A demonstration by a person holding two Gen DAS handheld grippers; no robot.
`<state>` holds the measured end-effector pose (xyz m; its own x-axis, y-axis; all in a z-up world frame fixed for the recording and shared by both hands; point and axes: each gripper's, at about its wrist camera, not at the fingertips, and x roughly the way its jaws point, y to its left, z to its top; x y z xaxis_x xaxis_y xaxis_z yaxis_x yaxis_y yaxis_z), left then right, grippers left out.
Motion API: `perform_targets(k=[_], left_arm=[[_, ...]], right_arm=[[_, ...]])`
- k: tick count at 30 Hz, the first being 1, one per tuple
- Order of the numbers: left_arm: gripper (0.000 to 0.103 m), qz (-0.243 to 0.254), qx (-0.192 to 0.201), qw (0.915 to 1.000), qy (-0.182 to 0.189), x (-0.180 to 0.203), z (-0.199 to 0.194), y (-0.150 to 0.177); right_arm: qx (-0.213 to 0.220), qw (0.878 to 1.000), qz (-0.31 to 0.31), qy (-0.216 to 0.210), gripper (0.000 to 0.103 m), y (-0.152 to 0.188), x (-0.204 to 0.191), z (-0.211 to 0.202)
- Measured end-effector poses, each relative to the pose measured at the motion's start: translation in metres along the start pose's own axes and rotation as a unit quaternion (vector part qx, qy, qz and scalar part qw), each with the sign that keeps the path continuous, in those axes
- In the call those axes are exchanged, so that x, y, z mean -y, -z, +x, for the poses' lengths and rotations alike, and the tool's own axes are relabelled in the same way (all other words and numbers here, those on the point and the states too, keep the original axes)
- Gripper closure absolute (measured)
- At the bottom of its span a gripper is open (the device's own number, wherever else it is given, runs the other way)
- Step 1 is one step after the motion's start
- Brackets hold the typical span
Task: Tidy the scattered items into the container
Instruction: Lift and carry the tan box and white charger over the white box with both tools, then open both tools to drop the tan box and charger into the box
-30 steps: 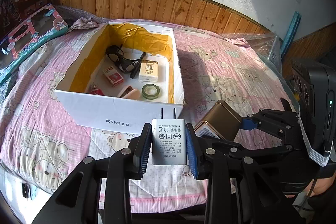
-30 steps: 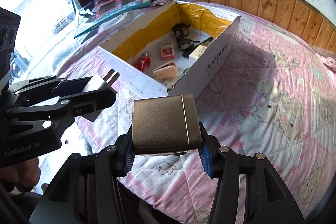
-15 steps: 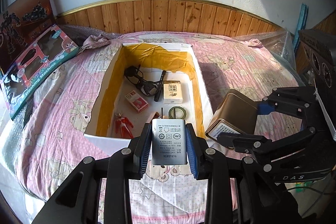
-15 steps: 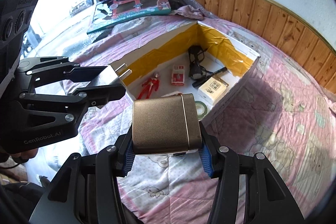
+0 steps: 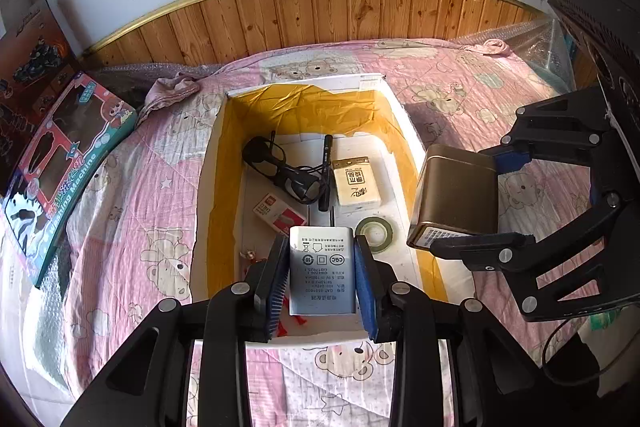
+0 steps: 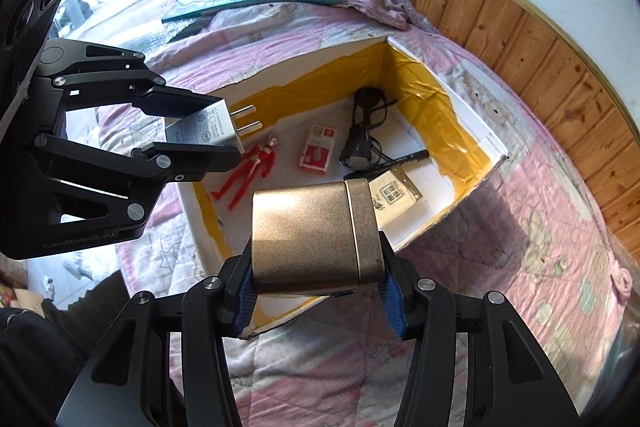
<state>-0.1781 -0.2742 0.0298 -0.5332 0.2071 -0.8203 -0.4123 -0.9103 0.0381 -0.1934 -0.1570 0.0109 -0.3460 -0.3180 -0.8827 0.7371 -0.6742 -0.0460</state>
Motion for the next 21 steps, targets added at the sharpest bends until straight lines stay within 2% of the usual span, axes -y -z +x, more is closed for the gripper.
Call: perform_targets(k=[10, 21], left_arm=[[0.07, -0.021, -0.065, 0.9977, 0.006, -0.024, 0.056, -0.009], [0.07, -0.053, -0.13, 0.9896, 0.032, -0.041, 0.097, -0.005]], right_arm=[[-0.037, 0.999, -0.028, -0.003, 0.049, -0.021, 0.028, 0.043], [-0.071, 0.997, 0.033, 0.002, 0.049, -0.041, 0.077, 0.087]])
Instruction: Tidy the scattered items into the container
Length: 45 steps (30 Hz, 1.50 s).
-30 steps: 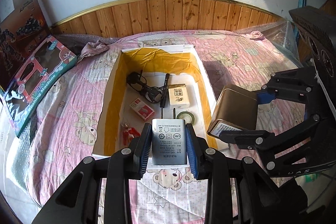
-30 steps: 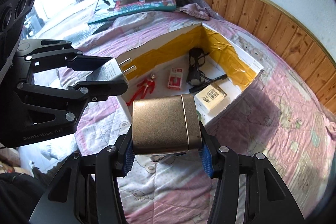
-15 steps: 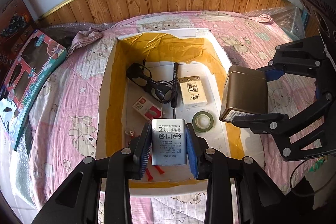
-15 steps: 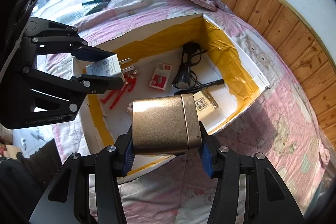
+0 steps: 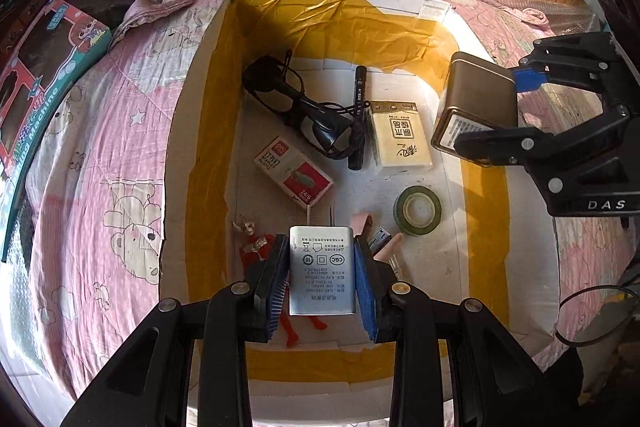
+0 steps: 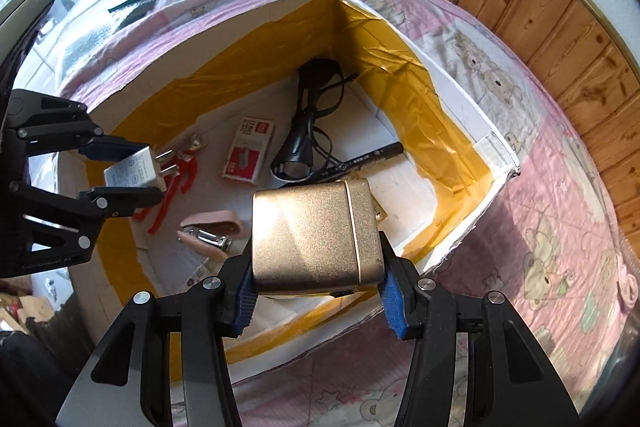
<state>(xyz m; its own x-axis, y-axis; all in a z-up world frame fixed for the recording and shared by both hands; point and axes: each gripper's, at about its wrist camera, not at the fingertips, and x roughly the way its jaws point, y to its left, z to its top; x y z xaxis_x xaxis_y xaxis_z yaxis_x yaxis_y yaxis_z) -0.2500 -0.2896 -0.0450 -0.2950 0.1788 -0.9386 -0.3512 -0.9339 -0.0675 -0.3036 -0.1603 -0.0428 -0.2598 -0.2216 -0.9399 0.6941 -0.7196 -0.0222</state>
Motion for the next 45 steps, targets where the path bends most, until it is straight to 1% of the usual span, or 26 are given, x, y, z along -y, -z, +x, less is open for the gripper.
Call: perform_targets(k=[5, 9, 13, 15, 16, 17, 20, 29, 36, 39, 43, 45], left_arm=[[0.07, -0.001, -0.014, 0.9999, 0.002, 0.0, 0.01, -0.005], [0.07, -0.003, -0.019, 0.9998, 0.001, -0.002, 0.016, -0.004], [0.07, -0.003, -0.014, 0.9998, -0.013, -0.003, 0.016, -0.002], [0.062, -0.002, -0.007, 0.9997, -0.023, -0.003, 0.014, -0.002], [0.053, -0.004, -0.004, 0.9997, -0.023, -0.003, 0.013, -0.001], [0.049, -0.005, 0.0, 0.9997, -0.024, -0.004, 0.011, 0.0], [0.048, -0.003, 0.008, 0.9995, -0.031, -0.004, 0.005, 0.002], [0.048, -0.002, 0.024, 0.9992, -0.032, 0.003, -0.017, 0.014], [0.048, -0.001, 0.045, 0.9984, -0.034, 0.013, -0.046, 0.032], [0.048, -0.001, 0.055, 0.998, -0.03, 0.019, -0.06, 0.041], [0.048, 0.01, 0.066, 0.9973, -0.03, 0.033, -0.078, 0.053], [0.048, 0.016, 0.073, 0.9967, -0.032, 0.04, -0.086, 0.059]], right_arm=[[-0.011, 1.0, 0.026, 0.002, 0.049, -0.013, 0.02, 0.015], [-0.01, 1.0, 0.022, 0.017, 0.048, -0.025, 0.027, 0.021], [-0.009, 0.999, 0.023, 0.027, 0.048, -0.032, 0.036, 0.027], [-0.006, 0.999, 0.024, 0.024, 0.048, -0.033, 0.038, 0.027], [-0.006, 0.999, 0.026, 0.024, 0.048, -0.033, 0.039, 0.026], [-0.004, 0.999, 0.027, 0.025, 0.048, -0.033, 0.039, 0.025], [0.002, 0.999, 0.03, 0.021, 0.048, -0.03, 0.037, 0.019], [0.017, 1.0, 0.003, 0.011, 0.048, -0.011, 0.009, -0.011], [0.019, 1.0, -0.011, 0.009, 0.048, 0.014, -0.013, -0.033], [0.01, 0.999, -0.03, 0.027, 0.048, 0.026, -0.026, -0.039], [0.001, 0.995, -0.068, 0.078, 0.048, 0.045, -0.047, -0.046], [-0.002, 0.995, -0.071, 0.076, 0.048, 0.055, -0.053, -0.051]])
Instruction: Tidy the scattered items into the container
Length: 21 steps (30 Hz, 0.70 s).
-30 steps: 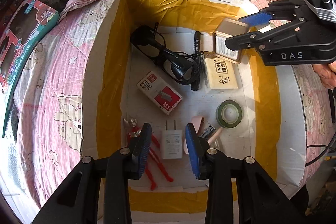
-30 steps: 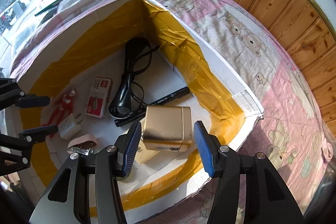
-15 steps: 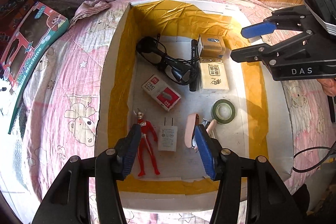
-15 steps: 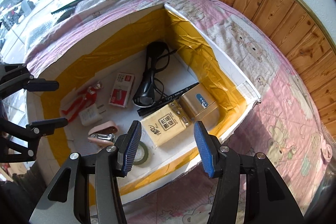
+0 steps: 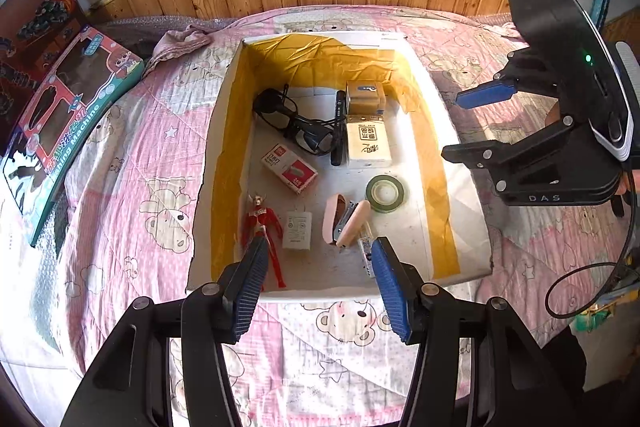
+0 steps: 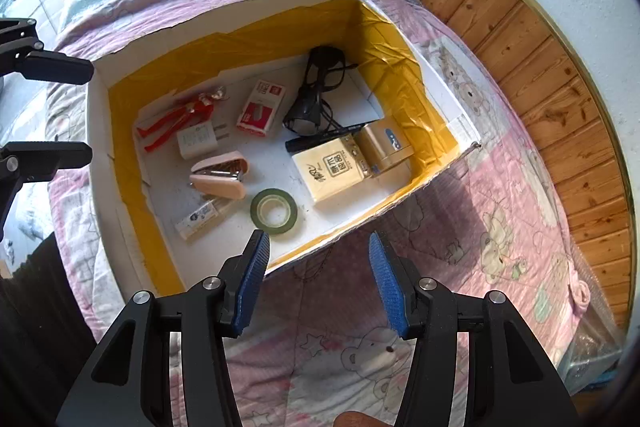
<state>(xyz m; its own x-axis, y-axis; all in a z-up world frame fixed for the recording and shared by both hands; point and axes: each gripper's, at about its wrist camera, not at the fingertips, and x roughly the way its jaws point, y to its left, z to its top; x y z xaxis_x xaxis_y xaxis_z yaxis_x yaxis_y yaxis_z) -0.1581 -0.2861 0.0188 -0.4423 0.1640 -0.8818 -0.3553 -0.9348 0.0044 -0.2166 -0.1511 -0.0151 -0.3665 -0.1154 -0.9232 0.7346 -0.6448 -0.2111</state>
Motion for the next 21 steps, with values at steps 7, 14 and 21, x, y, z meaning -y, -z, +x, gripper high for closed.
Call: perform_targets(k=[7, 14, 21], left_arm=[[0.048, 0.007, 0.013, 0.9998, 0.015, 0.019, -0.024, 0.013], [0.048, 0.012, 0.019, 0.9994, 0.027, 0.032, -0.033, 0.02], [0.048, 0.011, 0.022, 0.9991, 0.033, 0.036, -0.038, 0.022]], right_arm=[[-0.014, 0.999, 0.017, -0.028, 0.048, 0.022, -0.016, -0.015], [-0.002, 0.999, 0.034, -0.036, 0.048, 0.029, -0.019, -0.032], [0.003, 0.999, 0.031, -0.032, 0.048, 0.028, -0.024, -0.04]])
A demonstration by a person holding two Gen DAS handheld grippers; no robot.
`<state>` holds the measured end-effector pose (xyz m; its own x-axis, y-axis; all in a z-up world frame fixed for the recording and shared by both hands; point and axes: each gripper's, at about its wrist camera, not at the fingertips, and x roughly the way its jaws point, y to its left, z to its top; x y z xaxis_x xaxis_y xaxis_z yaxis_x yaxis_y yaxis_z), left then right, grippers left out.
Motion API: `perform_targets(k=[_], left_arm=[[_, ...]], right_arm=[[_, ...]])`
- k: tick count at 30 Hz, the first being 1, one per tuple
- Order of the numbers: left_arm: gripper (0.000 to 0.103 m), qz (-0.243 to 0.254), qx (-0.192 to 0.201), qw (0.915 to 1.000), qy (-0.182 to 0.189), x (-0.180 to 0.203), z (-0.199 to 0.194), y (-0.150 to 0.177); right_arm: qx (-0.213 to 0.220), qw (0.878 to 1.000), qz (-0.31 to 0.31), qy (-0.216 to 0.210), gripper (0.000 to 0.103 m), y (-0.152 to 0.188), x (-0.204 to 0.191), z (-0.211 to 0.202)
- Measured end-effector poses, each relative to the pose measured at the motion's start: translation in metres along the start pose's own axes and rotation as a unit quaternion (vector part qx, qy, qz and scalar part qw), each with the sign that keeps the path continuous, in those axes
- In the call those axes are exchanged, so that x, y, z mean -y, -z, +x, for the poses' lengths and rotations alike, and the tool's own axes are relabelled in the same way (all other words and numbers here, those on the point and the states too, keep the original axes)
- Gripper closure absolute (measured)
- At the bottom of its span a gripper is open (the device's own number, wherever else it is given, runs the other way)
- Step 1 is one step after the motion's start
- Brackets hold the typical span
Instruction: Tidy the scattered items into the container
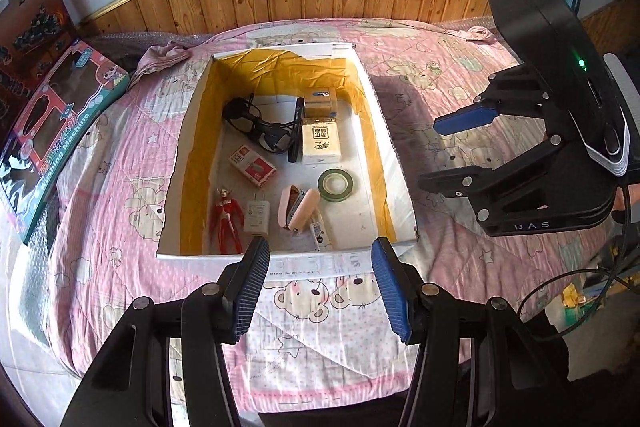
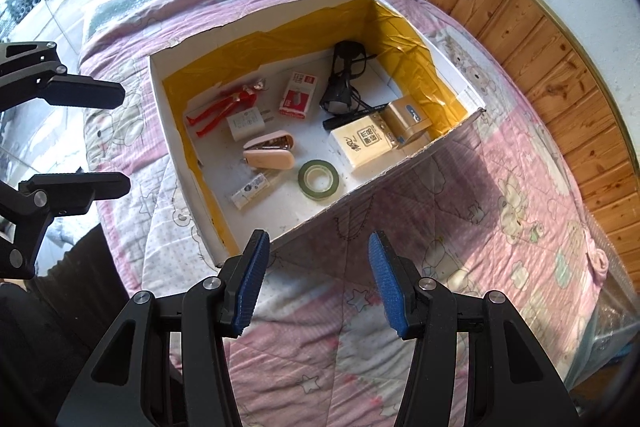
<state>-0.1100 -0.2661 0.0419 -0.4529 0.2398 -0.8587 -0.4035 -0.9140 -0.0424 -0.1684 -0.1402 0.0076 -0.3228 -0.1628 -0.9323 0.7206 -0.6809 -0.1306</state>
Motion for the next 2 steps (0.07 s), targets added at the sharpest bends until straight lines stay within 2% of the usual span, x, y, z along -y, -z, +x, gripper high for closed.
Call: perform_targets(k=[2], left_arm=[[0.048, 0.001, 0.001, 1.0, 0.001, 0.001, -0.001, 0.0004]], right_arm=[[-0.003, 1.0, -0.005, 0.0, 0.048, 0.0008, -0.0025, 0.0005]])
